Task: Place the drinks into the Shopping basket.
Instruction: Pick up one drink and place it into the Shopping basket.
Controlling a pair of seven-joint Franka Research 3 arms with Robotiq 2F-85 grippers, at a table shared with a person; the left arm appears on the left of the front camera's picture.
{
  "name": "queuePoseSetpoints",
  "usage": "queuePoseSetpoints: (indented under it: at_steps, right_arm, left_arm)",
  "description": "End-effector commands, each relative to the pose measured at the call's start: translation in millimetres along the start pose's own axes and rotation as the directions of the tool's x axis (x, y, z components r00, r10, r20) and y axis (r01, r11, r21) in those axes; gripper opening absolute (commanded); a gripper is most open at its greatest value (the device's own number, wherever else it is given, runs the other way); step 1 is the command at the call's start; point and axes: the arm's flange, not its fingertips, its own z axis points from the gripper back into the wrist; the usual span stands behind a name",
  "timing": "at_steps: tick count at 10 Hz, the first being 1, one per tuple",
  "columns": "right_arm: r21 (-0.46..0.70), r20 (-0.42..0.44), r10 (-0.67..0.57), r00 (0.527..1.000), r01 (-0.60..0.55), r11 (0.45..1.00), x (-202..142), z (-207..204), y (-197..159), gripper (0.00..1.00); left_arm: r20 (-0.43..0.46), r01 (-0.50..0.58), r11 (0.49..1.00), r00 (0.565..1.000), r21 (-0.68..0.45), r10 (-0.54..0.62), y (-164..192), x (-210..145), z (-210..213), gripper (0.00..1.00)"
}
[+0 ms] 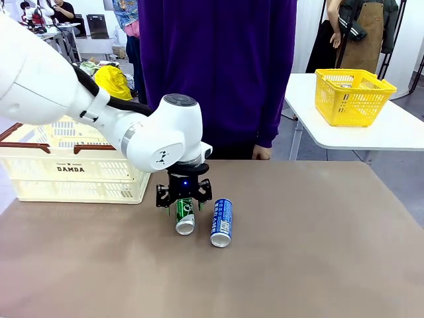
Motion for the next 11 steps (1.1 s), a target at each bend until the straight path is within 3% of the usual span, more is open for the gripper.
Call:
queuePoseSetpoints:
  at_steps: [1,3,4,5,6,11]
  right_arm:
    - [0.024,0.012,-0.017,1.0,0.017,1.0,3.3,0.3,7.8,1.0]
    - [0.024,0.012,-0.017,1.0,0.017,1.0,3.3,0.3,7.8,1.0]
    - [0.024,0.012,-0.017,1.0,0.017,1.0,3.3,0.3,7.8,1.0]
    - [0.024,0.012,-0.017,1.0,0.017,1.0,3.3,0.3,7.8,1.0]
    - [0.024,0.012,-0.017,1.0,0.017,1.0,3.3,0.3,7.8,1.0]
    - [0.024,0.012,-0.017,1.0,0.017,1.0,3.3,0.3,7.8,1.0]
  left_arm:
    - [0.014,-0.033,0.998,0.999,0.049,0.033,-10.2,2.0,-3.8,1.0]
    - [0.002,-0.032,0.998,0.999,0.046,0.032,-9.9,2.9,-8.7,1.0]
    - [0.017,-0.04,0.998,0.999,0.054,0.039,-9.2,3.6,-10.6,0.82]
    - [0.018,-0.04,0.998,0.999,0.055,0.039,-9.2,3.6,-10.6,0.3]
    - [0.029,-0.042,0.997,0.999,0.062,0.04,-7.7,4.1,-10.4,0.0]
    - [0.038,-0.029,0.998,0.999,0.055,0.027,-4.0,4.0,-11.0,0.0]
